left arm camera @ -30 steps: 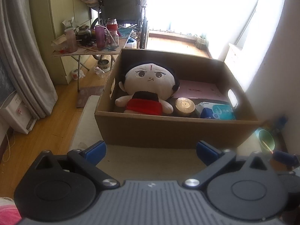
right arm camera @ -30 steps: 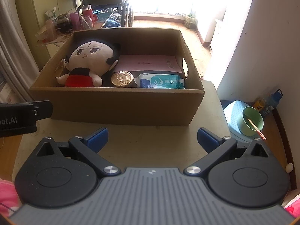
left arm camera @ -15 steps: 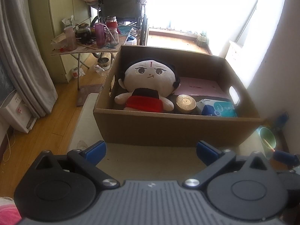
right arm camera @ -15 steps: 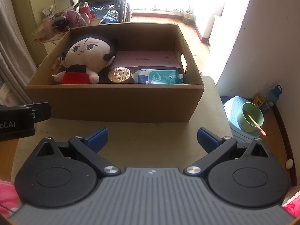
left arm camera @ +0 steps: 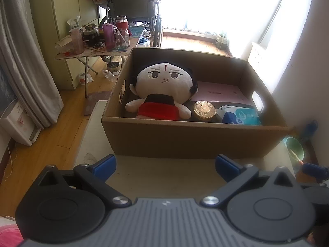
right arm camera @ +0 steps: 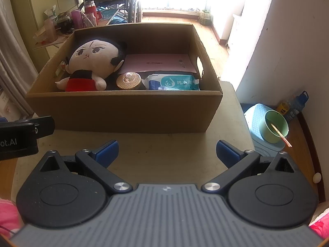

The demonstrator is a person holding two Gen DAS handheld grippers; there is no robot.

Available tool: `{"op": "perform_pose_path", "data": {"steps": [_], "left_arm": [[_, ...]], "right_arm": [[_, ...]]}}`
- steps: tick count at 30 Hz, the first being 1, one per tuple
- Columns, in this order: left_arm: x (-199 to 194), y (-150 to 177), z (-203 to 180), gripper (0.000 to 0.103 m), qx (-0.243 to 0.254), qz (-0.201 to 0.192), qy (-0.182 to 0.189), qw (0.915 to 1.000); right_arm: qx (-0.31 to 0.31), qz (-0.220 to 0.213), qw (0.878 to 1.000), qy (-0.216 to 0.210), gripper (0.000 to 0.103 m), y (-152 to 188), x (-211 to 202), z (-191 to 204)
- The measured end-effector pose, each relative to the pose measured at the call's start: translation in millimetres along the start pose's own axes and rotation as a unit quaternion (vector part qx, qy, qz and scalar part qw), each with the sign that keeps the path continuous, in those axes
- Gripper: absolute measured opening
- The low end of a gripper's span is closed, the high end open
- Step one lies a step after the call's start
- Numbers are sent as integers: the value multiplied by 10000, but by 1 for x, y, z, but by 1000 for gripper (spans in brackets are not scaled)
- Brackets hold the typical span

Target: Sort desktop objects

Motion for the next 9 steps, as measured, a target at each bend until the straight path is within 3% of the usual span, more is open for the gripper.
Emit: {"op": "perform_pose_path", "data": {"steps": [9], "left_arm": [[-2,1,1,103,18,-21,-23,10000]], "right_arm": [[8,1,10000,4,102,0,0,0]]}}
Point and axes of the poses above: each gripper's, at about its wrist camera, not at the fingertips, and x roughly the way its jaws point, z to its left, y to its underside, the point moved 1 cm from there along x, roughly the way its jaws point, and after that the axes turned 13 degrees about x, right-handed, at the moved point
